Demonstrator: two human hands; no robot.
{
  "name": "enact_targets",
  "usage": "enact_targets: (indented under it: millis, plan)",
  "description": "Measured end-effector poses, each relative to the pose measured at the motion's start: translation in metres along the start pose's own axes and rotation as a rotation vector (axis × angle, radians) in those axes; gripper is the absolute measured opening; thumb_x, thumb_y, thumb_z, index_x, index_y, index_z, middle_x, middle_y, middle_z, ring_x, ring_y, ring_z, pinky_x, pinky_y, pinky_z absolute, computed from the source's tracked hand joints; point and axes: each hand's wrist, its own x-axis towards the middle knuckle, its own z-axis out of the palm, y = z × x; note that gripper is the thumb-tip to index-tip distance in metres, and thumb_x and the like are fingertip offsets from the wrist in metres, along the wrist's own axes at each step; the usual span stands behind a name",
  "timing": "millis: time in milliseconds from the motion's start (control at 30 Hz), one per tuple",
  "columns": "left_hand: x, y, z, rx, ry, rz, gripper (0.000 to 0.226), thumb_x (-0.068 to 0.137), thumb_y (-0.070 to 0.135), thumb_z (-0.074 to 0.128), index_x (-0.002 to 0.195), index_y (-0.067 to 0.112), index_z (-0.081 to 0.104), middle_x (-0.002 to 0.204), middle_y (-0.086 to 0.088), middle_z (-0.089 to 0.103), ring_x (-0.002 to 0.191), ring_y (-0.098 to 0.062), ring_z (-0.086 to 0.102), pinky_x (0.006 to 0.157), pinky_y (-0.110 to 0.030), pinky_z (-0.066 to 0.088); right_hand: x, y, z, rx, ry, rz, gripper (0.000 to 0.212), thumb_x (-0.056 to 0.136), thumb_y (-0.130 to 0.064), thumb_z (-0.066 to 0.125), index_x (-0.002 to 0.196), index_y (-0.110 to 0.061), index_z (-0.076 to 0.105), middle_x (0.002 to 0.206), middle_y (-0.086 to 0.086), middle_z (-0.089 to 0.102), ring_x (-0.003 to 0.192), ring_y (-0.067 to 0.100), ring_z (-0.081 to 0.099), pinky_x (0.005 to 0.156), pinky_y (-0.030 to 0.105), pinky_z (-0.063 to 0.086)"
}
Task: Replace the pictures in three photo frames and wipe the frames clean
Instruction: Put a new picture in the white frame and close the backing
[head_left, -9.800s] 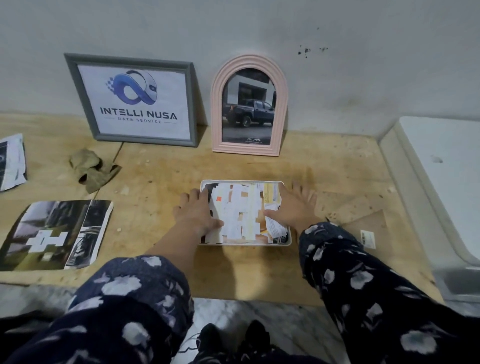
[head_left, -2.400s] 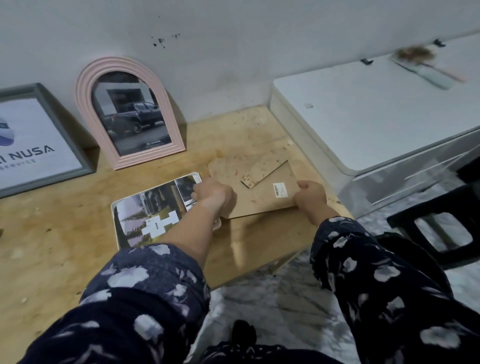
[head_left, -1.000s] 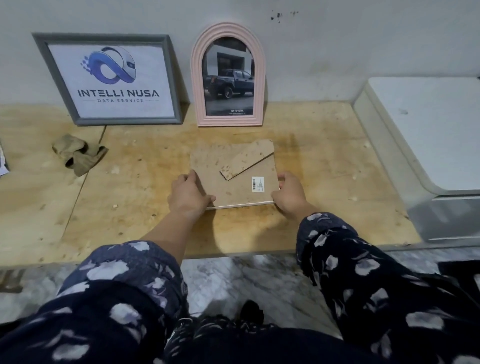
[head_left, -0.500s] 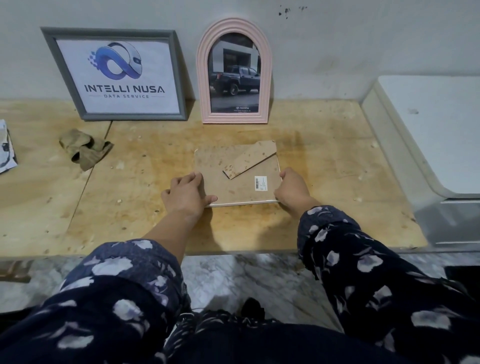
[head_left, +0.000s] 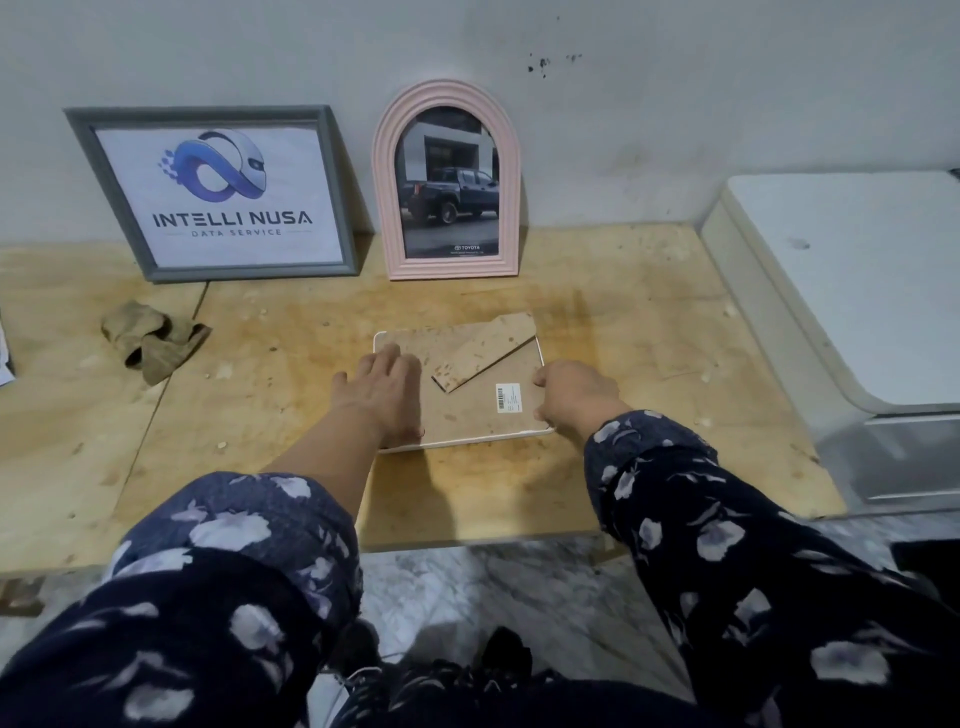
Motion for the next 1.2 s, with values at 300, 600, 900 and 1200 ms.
enact_targets:
  millis: [300, 600, 900, 1200]
  plan:
    - [0.024, 0.001, -0.020, 0.163, -0.127, 0.034, 0.109, 0.059, 0.064, 0.078, 0.145, 0.027, 0.022, 0.148, 0.004, 0.034, 0.127, -0.023, 0.043, 0.093, -0.039, 0.041, 0.012, -0.009, -0.010, -0.174, 0.033, -0.068, 0.056, 0.071, -0.027, 0.081, 0.120, -0.021, 0.055, 0.128, -0.005, 0.050, 0.129, 0.023, 0.032, 0.097, 0.042, 0.033]
    - [0.027, 0.007, -0.043, 0.286, -0.156, 0.028, 0.109, 0.055, 0.071, 0.077, 0.144, 0.027, 0.032, 0.130, 0.004, 0.043, 0.116, -0.021, 0.052, 0.082, -0.033, 0.039, 0.019, -0.006, -0.022, -0.207, -0.050, -0.194, 0.084, 0.067, -0.031, 0.083, 0.136, -0.025, 0.035, 0.137, 0.002, 0.046, 0.138, 0.024, 0.023, 0.115, 0.048, 0.006]
    - [0.035, 0.012, -0.048, 0.261, -0.138, 0.042, 0.101, 0.048, 0.070, 0.079, 0.132, 0.028, 0.044, 0.120, 0.006, 0.048, 0.106, -0.019, 0.057, 0.070, -0.029, 0.042, 0.031, -0.010, -0.023, -0.427, -0.035, -0.301, 0.080, 0.065, -0.047, 0.079, 0.131, -0.021, 0.043, 0.128, -0.001, 0.057, 0.134, 0.026, 0.030, 0.116, 0.056, -0.004]
    - [0.044, 0.015, -0.048, 0.317, -0.186, 0.099, 0.123, 0.053, 0.068, 0.080, 0.150, 0.037, 0.009, 0.132, -0.002, 0.040, 0.111, -0.026, 0.054, 0.079, -0.036, 0.043, 0.035, -0.007, -0.018, -0.402, -0.041, -0.312, 0.082, 0.066, -0.046, 0.078, 0.137, -0.024, 0.042, 0.139, -0.004, 0.046, 0.135, 0.026, 0.029, 0.113, 0.060, -0.005]
